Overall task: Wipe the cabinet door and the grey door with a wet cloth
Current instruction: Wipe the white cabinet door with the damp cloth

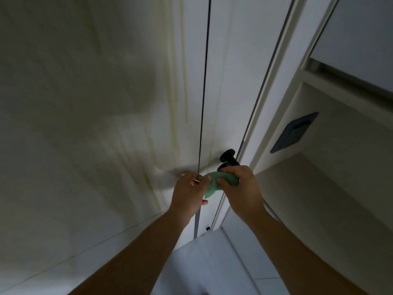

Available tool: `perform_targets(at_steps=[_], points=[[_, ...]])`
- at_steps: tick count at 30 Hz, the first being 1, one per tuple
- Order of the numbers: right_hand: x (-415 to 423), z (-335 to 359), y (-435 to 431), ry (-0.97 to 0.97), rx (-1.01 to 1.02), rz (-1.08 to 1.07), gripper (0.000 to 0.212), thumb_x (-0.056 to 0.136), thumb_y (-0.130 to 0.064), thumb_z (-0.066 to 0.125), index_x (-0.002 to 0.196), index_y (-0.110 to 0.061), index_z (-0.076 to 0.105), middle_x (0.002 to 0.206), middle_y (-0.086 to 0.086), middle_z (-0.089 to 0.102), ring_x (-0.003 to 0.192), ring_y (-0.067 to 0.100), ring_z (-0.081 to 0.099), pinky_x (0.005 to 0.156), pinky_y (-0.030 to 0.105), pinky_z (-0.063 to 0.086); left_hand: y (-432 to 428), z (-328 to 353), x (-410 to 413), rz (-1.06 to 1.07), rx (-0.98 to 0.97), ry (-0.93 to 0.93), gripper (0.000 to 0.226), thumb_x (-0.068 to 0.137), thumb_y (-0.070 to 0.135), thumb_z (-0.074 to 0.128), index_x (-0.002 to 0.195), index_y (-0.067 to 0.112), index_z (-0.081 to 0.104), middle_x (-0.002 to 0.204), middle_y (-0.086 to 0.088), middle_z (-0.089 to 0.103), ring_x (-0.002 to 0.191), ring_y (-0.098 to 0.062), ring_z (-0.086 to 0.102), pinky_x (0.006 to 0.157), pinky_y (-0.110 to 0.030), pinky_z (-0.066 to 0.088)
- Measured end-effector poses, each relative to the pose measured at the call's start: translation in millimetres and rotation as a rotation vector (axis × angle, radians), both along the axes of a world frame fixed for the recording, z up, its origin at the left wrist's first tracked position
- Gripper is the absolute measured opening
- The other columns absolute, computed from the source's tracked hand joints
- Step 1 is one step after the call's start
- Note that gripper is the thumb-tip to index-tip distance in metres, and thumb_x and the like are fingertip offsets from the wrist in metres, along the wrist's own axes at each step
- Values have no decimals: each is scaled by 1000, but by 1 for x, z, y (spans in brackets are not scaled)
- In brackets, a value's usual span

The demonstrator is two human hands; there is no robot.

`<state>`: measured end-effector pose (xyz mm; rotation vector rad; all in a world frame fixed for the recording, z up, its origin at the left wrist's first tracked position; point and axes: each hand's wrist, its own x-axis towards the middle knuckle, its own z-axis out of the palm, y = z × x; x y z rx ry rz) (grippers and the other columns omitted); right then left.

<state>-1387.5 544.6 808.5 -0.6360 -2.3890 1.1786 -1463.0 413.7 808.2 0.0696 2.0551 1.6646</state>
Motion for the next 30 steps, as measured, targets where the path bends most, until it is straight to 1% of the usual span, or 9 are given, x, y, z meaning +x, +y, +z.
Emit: perform_targets(at_steps=[1,3,6,10,15,20,24,27,30], points=[[-1,-5,-2,14,140,-12,22,87,-12,76,107,-22,75,113,-3,63,106,12,56,93,25,49,1,-1,-2,-13,4,-32,21,97,29,68,99,10,62,100,-9,65,88,-19,69,62,-32,63],[-2,-14,-6,39,323,46,26,90,-11,73,112,-23,76,129,1,62,122,22,48,102,30,40,1,-2,-5,-26,42,-116,19,99,31,65,99,13,62,103,-11,66,91,-21,69,64,-33,63],[0,-24,-9,2,302,149,23,95,-25,65,117,-29,74,137,-6,58,132,18,40,107,32,32,-1,-1,-5,-40,148,-261,21,105,33,55,104,14,64,104,-10,69,96,-23,70,72,-38,64],[3,-30,-3,-17,362,150,28,90,-38,67,114,-26,74,139,-3,55,133,21,38,106,42,42,-3,-8,-7,-40,180,-286,26,108,34,47,107,13,64,104,-13,71,95,-24,71,73,-38,62],[0,-20,25,-48,357,-65,29,94,-30,62,120,-22,72,150,6,47,136,29,35,108,49,38,1,-16,-9,-118,127,-236,26,109,27,43,101,11,61,91,-7,71,80,-21,68,75,-39,58],[2,-30,-3,-156,481,57,49,102,-44,35,139,-21,59,161,4,37,144,32,35,116,52,32,7,-17,-8,-171,119,-199,26,110,25,38,101,15,60,90,-9,68,77,-22,66,70,-35,54],[-8,-28,16,-126,308,-114,45,107,-33,41,145,-13,54,165,9,28,149,31,29,121,52,29,10,-16,-8,-179,107,-191,25,109,13,36,100,12,59,83,-10,66,70,-22,62,63,-30,50],[-19,-14,14,-174,112,-159,46,108,-28,43,150,-10,46,165,8,26,151,28,22,123,35,17,11,-15,-8,-171,103,-212,24,108,10,36,105,8,60,82,-10,67,71,-22,63,64,-30,53],[-19,-10,2,-218,151,-183,53,104,-38,51,150,-13,45,156,5,36,145,26,30,117,33,25,10,-14,-7,-157,110,-227,24,108,11,38,109,7,61,86,-12,69,73,-21,66,66,-30,55]])
